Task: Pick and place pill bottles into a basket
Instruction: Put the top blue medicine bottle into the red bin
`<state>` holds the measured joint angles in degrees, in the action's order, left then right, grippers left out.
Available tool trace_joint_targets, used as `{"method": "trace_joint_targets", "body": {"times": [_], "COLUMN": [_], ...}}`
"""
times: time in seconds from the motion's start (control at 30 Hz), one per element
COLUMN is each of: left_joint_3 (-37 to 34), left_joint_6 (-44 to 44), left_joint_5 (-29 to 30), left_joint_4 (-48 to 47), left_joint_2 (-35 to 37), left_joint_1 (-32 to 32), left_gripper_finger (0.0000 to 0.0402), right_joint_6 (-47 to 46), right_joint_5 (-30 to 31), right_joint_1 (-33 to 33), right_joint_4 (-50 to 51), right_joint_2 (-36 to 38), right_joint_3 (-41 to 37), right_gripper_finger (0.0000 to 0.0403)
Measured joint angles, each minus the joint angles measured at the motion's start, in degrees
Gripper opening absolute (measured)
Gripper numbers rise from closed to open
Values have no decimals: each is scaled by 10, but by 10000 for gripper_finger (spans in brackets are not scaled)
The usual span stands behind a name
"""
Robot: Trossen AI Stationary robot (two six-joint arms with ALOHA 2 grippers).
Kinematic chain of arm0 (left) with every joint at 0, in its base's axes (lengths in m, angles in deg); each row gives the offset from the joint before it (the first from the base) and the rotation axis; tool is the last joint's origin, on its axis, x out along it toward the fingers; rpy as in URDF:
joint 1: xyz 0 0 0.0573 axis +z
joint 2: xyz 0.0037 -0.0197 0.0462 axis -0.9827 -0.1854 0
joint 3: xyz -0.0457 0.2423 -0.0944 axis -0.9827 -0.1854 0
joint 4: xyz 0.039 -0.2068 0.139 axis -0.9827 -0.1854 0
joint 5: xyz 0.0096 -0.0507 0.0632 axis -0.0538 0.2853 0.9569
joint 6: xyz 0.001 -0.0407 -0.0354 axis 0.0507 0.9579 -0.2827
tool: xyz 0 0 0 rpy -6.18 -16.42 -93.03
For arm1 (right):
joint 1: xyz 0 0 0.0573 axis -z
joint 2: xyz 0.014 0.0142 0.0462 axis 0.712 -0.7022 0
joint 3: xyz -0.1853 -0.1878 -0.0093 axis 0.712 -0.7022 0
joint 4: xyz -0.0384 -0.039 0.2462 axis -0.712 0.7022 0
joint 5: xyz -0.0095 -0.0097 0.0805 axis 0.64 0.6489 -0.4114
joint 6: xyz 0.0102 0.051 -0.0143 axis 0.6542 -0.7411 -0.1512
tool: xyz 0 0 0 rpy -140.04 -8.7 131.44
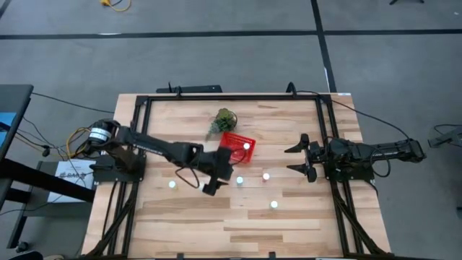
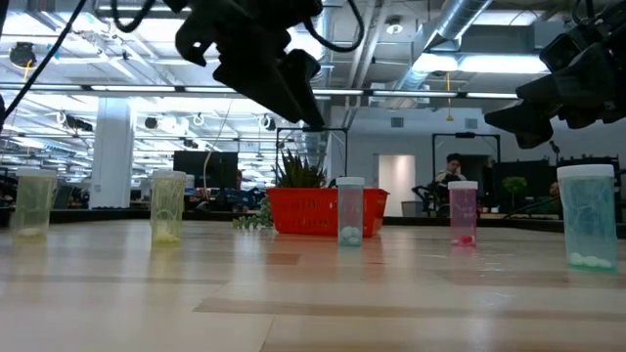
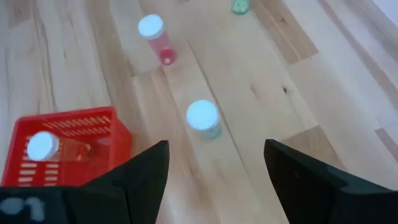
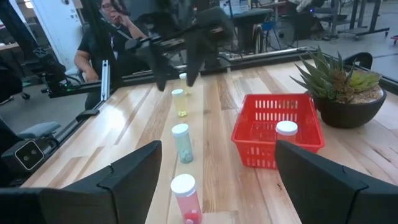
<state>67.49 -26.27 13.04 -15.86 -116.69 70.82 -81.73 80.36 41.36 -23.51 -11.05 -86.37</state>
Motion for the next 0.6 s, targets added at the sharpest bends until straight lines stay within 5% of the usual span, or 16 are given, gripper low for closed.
{"method": "trace_joint_targets", "body": {"times": [0.6], "left_joint_3": [-31], "left_joint_6": [-44], "left_joint_5": [21], "left_joint_4": [102], "left_joint_2": [-61], "left_joint_1": [-5], "left_gripper_finger": [254], "right_joint_6": [0], "right_joint_5": [0], "right_joint_1": [0], "right_joint_4": [0], "right_joint_2": [-1], "right_joint_3": [0], "right_gripper_finger": [306]}}
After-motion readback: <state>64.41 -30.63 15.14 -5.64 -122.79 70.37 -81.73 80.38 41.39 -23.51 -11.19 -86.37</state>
